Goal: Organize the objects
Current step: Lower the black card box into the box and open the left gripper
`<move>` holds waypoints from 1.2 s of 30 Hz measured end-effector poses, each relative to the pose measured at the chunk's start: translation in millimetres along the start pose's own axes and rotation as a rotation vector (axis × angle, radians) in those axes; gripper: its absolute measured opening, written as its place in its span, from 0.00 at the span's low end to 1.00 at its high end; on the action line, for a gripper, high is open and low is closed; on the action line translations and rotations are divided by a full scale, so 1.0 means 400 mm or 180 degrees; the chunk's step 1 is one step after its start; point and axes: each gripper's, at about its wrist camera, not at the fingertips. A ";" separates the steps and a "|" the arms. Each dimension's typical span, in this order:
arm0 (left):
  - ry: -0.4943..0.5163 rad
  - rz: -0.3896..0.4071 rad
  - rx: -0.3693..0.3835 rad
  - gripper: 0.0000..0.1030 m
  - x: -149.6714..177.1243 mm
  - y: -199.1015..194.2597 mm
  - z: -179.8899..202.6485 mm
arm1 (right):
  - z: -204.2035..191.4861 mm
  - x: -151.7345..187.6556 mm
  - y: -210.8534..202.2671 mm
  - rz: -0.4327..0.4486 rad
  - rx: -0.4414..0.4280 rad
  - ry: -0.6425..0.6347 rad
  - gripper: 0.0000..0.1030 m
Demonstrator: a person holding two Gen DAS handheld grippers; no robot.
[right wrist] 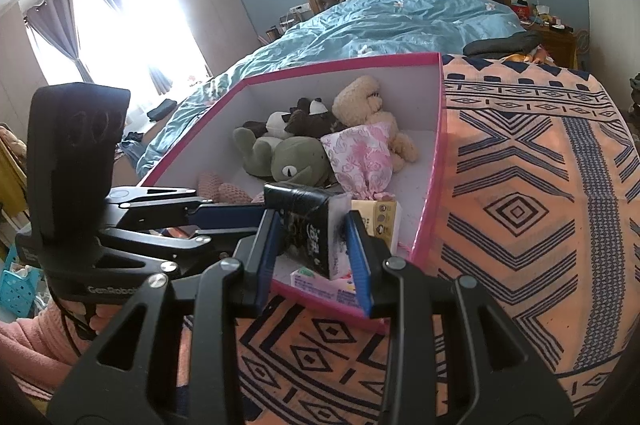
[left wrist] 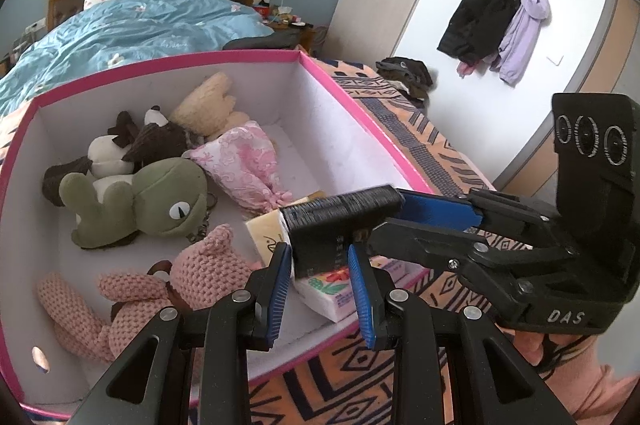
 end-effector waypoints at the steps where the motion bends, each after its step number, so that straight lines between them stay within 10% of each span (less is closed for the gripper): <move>1: 0.0004 -0.0011 -0.0006 0.29 -0.001 0.004 -0.001 | -0.002 0.000 0.001 0.0001 0.0026 -0.0010 0.36; 16: 0.0124 0.0224 -0.0294 0.63 0.027 -0.043 0.008 | -0.030 0.007 -0.005 0.0099 0.0322 -0.0118 0.37; 28: 0.0298 0.0844 -0.0740 1.00 0.167 -0.204 0.051 | -0.117 0.101 -0.133 0.0659 0.0494 -0.0316 0.96; 36: 0.0019 0.0869 -0.0927 1.00 0.242 -0.236 0.013 | -0.169 0.188 -0.111 0.0590 0.0621 -0.0368 1.00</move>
Point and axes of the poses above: each gripper's, at about its wrist camera, not at the fingertips, and y roughly the way its jaws point, z to its right, x to its underside, and after that the axes turned 8 degrees about x, right-handed
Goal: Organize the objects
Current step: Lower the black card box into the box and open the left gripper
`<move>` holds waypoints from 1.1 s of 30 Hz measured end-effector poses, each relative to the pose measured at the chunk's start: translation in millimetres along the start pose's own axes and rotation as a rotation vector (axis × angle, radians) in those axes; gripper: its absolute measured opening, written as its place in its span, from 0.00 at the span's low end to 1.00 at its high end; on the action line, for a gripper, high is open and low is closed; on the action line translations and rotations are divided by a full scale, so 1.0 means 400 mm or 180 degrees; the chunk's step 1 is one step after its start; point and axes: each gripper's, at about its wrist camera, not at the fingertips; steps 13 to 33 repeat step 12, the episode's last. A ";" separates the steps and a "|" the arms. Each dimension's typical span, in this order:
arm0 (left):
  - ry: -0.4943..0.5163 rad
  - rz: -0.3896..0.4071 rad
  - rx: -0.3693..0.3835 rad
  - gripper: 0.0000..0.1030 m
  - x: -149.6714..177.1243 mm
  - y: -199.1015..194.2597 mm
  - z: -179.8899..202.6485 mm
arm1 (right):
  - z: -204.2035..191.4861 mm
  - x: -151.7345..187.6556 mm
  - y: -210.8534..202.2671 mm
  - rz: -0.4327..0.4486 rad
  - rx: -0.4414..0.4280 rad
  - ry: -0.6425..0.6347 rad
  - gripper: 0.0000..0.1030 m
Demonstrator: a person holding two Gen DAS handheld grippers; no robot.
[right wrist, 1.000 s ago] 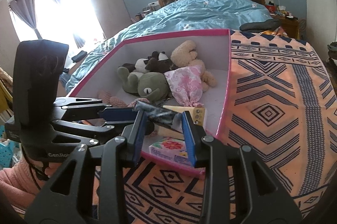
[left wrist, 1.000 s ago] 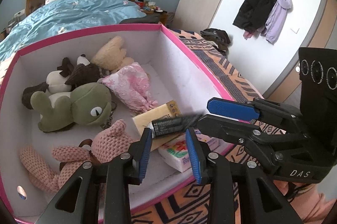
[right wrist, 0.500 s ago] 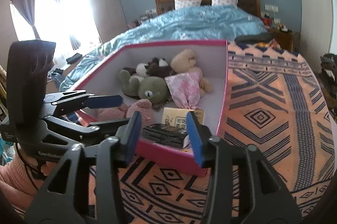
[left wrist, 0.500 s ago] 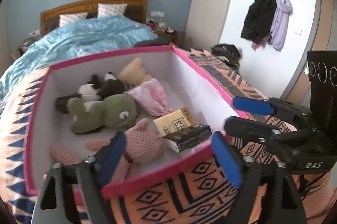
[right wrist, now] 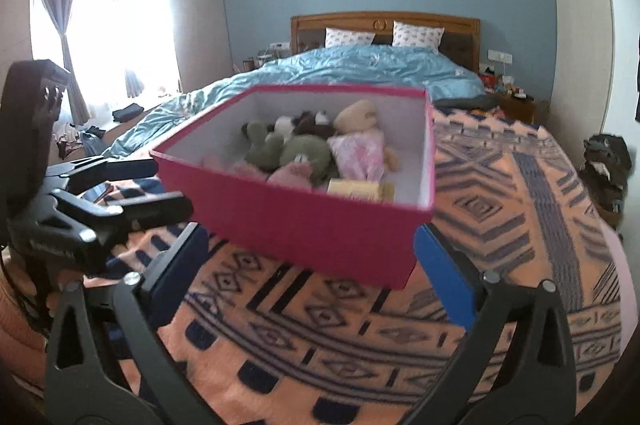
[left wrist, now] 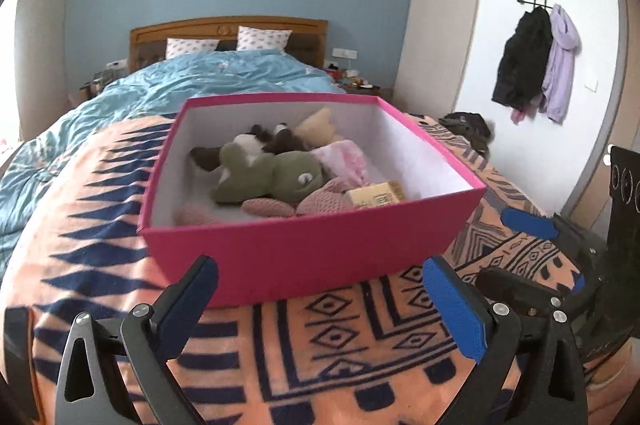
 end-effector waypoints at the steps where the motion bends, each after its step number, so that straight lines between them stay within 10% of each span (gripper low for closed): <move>1: 0.0019 0.0001 -0.0029 1.00 0.008 -0.006 0.001 | -0.003 0.008 0.001 -0.0015 -0.0014 0.0028 1.00; 33: 0.0160 -0.0076 -0.0191 1.00 0.072 -0.019 0.013 | -0.032 0.042 0.000 -0.0069 -0.0098 0.0092 1.00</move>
Point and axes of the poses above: each gripper's, at about its wrist camera, not at the fingertips, and y roughly the way its jaws point, z to its right, x to its underside, and after that the axes turned 8 degrees about x, right-handed
